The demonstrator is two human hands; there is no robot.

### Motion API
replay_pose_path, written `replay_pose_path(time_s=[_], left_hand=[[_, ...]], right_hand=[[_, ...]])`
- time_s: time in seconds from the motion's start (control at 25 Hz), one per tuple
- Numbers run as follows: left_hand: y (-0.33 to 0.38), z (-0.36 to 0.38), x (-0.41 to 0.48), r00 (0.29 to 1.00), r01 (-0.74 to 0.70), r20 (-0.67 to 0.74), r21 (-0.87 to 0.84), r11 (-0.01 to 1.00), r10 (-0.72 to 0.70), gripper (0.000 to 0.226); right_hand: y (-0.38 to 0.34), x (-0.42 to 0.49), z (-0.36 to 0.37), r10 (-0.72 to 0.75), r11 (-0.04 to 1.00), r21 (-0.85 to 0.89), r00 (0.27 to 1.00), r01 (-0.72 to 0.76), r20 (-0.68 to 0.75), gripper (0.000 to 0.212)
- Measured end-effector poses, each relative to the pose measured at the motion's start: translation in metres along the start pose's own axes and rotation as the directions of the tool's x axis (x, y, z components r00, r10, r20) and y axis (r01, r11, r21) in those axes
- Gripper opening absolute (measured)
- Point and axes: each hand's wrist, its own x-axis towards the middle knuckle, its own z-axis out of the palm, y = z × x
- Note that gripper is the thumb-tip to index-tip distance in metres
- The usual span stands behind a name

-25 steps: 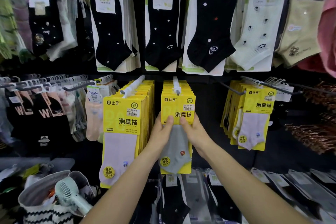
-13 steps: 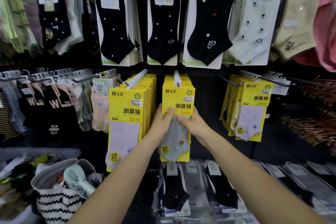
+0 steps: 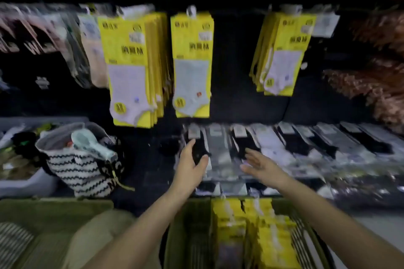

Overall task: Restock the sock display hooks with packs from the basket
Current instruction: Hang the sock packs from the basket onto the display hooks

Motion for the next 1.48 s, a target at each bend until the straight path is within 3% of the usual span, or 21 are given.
replay_pose_path(time_s=[0.2,0.36,0.44,0.6,0.76,0.96,1.08,1.2,1.48], left_hand=[[-0.062,0.063,-0.050,0.978,0.124,0.153,0.136,0.983,-0.145,0.053],[-0.090,0.105,-0.083,0.930,0.184,0.286,0.182,0.966,-0.231,0.044],[-0.101,0.118,-0.099,0.896,0.191,0.362,0.204,0.960,-0.255,0.042],[-0.117,0.138,-0.119,0.817,0.228,0.483,0.231,0.946,-0.315,0.046],[-0.120,0.153,-0.123,0.769,0.256,0.529,0.258,0.932,-0.358,0.052],[-0.120,0.162,-0.129,0.654,0.221,0.636,0.358,0.907,-0.410,0.062],[-0.119,0.175,-0.134,0.569,0.239,0.698,0.366,0.900,-0.435,0.070],[-0.119,0.179,-0.134,0.566,0.295,0.692,0.338,0.894,-0.448,0.073],[-0.123,0.176,-0.134,0.575,0.358,0.683,0.287,0.889,-0.451,0.067]], right_hand=[[0.097,-0.047,-0.009,0.193,0.949,-0.256,0.981,-0.182,0.020,0.057],[0.142,-0.063,-0.021,0.362,0.778,-0.564,0.931,-0.275,0.045,0.056],[0.162,-0.075,-0.015,0.368,0.756,-0.590,0.930,-0.283,0.026,0.057],[0.198,-0.103,0.000,0.376,0.607,-0.766,0.926,-0.213,0.041,0.095],[0.208,-0.113,0.007,0.252,0.446,-0.886,0.968,-0.125,-0.010,0.090],[0.209,-0.107,0.011,0.247,0.496,-0.852,0.968,-0.167,-0.046,0.080],[0.213,-0.109,0.015,0.149,0.455,-0.881,0.986,-0.133,-0.072,0.069],[0.217,-0.114,0.015,0.117,0.483,-0.861,0.987,-0.157,-0.113,0.061],[0.218,-0.115,0.015,0.236,0.476,-0.868,0.971,-0.141,-0.028,0.074]])
